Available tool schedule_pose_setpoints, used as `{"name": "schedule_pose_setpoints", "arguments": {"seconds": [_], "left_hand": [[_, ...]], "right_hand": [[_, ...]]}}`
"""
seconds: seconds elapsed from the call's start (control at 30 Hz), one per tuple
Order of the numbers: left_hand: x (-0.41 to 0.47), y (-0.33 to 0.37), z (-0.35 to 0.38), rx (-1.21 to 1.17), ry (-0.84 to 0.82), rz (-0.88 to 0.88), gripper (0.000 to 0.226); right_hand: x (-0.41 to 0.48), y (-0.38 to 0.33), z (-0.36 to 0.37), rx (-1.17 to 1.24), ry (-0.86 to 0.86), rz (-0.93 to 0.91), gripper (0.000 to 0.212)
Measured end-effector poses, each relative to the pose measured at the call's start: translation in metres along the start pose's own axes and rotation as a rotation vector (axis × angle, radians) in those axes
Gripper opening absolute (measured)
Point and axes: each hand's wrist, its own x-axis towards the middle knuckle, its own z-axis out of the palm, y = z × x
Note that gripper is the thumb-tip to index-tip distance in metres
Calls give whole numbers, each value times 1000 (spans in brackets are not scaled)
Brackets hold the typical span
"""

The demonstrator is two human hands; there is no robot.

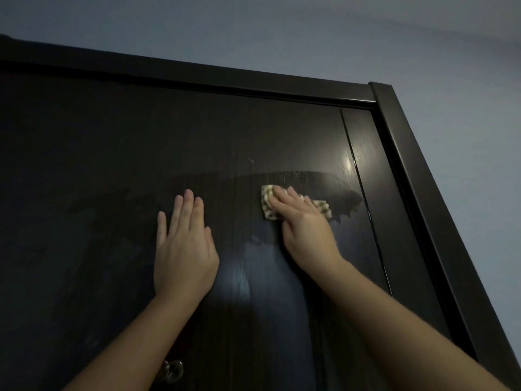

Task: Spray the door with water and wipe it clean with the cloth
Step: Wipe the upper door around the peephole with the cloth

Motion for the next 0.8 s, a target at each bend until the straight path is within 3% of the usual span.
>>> {"name": "schedule_pose_setpoints", "arguments": {"seconds": [0.07,0.2,0.27,0.37,0.43,0.57,0.6,0.67,0.73,0.8], "left_hand": [[-1,1,1,-17,4,0,55],[-3,3,-4,-84,14,-20,62],[-3,4,-9,-69,-3,-17,63],[-11,-1,-16,-23,-62,5,61],[-21,-4,-15,31,-111,53,61],[-29,-6,-8,87,-101,80,61],[-28,-6,-8,90,-97,78,61],[-28,-6,-7,103,-97,75,61],[-29,-8,-6,104,-98,75,60],[-30,-8,-7,119,-98,84,60]], "right_hand": [[-2,-24,10,-14,-7,13,57],[-40,-27,9,-17,-97,-289,51],[-39,7,-9,-61,6,-169,50],[-35,49,-32,-219,106,157,51],[-37,64,-38,-308,130,245,52],[-31,57,-33,-176,211,377,40],[-29,43,-27,-102,211,359,38],[-35,8,-11,-9,144,140,39],[-53,-14,0,-11,31,-164,41],[-53,-8,-2,-58,4,-284,41]]}}
